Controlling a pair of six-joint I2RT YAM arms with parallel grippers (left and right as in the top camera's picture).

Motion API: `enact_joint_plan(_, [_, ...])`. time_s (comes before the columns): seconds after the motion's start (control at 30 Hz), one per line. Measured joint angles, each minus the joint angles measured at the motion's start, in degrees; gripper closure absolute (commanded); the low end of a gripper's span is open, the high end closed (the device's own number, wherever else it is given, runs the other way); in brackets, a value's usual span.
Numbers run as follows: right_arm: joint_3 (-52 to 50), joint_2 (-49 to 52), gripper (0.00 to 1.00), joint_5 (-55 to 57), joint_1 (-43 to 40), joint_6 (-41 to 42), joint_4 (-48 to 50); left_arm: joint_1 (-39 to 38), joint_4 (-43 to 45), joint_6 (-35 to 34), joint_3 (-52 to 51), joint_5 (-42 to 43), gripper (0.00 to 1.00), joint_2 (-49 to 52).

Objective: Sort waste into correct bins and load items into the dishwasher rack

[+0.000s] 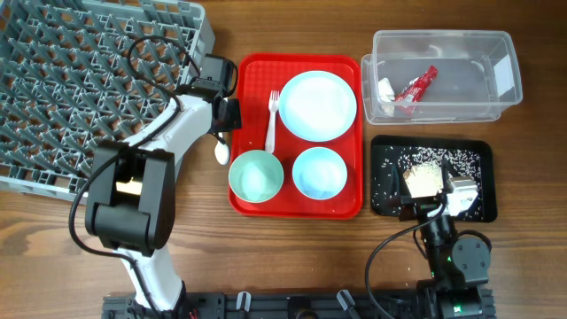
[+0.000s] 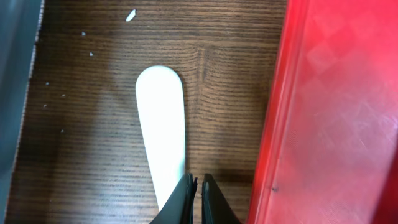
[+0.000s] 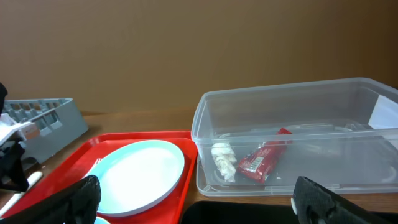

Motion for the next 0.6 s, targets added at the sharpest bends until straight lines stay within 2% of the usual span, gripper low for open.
enact_joint_plan(0.07, [0.0,0.0,0.00,0.0,0.0,0.0,0.0,0.0,-0.6,0.0,0.0,0.2,0.67,-0.3])
enact_joint_plan(0.2, [0.0,0.0,0.00,0.0,0.0,0.0,0.0,0.0,-1.9,-0.4,0.0,-0.6,0.60,-0.4])
enact_joint_plan(0.4, [0.0,0.0,0.00,0.0,0.0,0.0,0.0,0.0,0.0,-1.2,0.0,-2.9,0.59,-0.4])
enact_joint_plan(0.6, [0.0,0.0,0.00,0.0,0.0,0.0,0.0,0.0,1.7,-1.9,0.2,-3.5,0.64,2.5])
